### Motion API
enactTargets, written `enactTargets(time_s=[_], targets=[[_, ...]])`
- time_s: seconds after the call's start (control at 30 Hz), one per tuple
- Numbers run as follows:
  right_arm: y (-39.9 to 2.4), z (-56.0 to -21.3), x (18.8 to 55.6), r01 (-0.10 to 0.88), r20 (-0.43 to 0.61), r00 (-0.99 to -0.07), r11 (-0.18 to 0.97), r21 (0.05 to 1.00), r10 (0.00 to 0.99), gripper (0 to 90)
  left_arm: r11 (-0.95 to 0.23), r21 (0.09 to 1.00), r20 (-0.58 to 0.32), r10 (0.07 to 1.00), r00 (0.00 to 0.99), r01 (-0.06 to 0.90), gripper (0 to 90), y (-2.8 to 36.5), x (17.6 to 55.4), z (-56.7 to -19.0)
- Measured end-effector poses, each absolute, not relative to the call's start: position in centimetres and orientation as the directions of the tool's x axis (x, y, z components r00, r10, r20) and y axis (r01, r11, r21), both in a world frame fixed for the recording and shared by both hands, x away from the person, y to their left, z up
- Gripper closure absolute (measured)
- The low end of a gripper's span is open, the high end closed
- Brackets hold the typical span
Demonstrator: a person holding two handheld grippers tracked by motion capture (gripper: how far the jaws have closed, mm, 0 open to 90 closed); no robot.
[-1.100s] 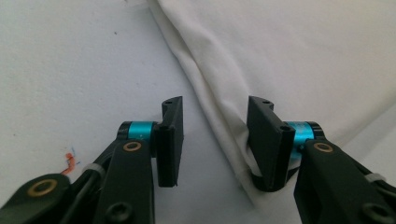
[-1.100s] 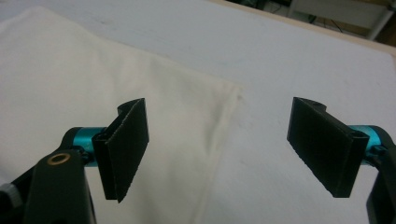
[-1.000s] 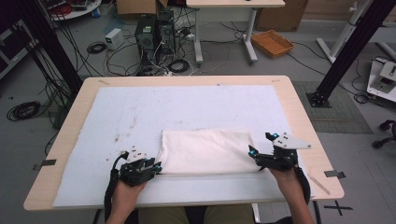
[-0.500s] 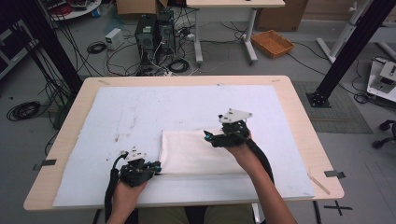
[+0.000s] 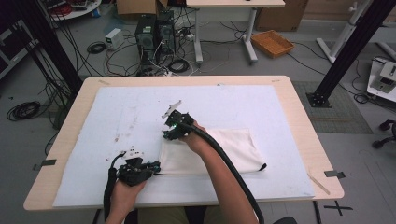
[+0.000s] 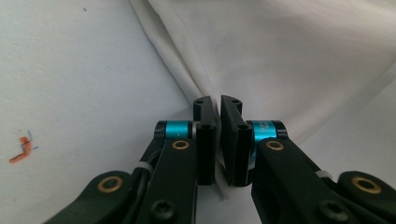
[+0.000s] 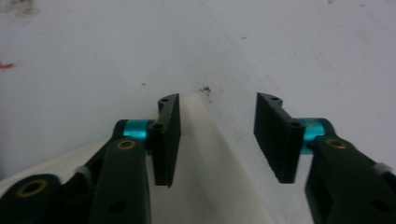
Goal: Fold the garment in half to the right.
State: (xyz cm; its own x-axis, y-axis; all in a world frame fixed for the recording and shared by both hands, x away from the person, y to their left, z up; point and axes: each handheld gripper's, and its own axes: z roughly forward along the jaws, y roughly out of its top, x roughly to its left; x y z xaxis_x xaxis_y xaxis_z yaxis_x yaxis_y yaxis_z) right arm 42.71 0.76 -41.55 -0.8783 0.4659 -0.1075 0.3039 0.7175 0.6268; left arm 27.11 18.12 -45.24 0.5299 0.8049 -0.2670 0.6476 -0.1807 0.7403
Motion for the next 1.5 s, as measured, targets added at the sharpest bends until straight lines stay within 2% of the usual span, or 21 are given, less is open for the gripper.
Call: enactTargets(time_s=[0.1, 0.23, 0.3, 0.37, 0.43, 0.5, 0.7, 0.9, 1.17, 1.5], targets=[[1.5, -42.2, 43.4, 0.314, -0.097, -0.885, 0.738, 0.597, 0.455, 61.1, -0.173, 0.74, -0.279, 0.801, 0.531, 0.649, 84.1, 18.2, 27.1, -45.3], [1.7, -43.0, 43.8, 0.331, -0.071, -0.889, 0.741, 0.585, 0.453, 63.4, -0.174, 0.741, -0.279, 0.799, 0.533, 0.649, 83.6, 18.3, 27.1, -45.3], [1.8, -43.1, 44.0, 0.328, -0.059, -0.893, 0.736, 0.592, 0.446, 68.3, -0.172, 0.741, -0.282, 0.798, 0.532, 0.65, 83.4, 18.3, 27.1, -45.4], [1.8, -43.2, 44.0, 0.329, -0.034, -0.901, 0.733, 0.595, 0.432, 79.4, -0.173, 0.737, -0.284, 0.798, 0.531, 0.653, 83.6, 18.3, 27.2, -45.3], [1.9, -43.2, 43.9, 0.321, -0.03, -0.907, 0.737, 0.595, 0.42, 86.5, -0.18, 0.732, -0.283, 0.797, 0.534, 0.657, 84.6, 18.3, 27.3, -45.2], [2.0, -43.1, 43.7, 0.3, -0.053, -0.912, 0.749, 0.59, 0.406, 88.5, -0.18, 0.738, -0.28, 0.795, 0.539, 0.65, 85.3, 18.3, 27.2, -44.9], [0.9, -41.9, 43.3, 0.278, -0.072, -0.906, 0.713, 0.643, 0.418, 89.1, -0.15, 0.792, -0.289, 0.762, 0.579, 0.592, 85.4, 18.0, 26.6, -43.8], [-1.2, -40.4, 42.5, 0.243, -0.088, -0.901, 0.662, 0.709, 0.425, 89.2, -0.106, 0.82, -0.338, 0.702, 0.626, 0.562, 85.4, 17.0, 26.5, -42.9], [-5.5, -38.7, 41.8, 0.238, -0.078, -0.883, 0.585, 0.775, 0.463, 89.2, -0.106, 0.851, -0.337, 0.639, 0.691, 0.514, 85.4, 13.8, 27.0, -40.8], [-11.9, -38.0, 41.8, 0.289, -0.038, -0.829, 0.486, 0.825, 0.558, 89.2, -0.121, 0.835, -0.383, 0.572, 0.726, 0.536, 85.3, 8.4, 29.3, -39.4]])
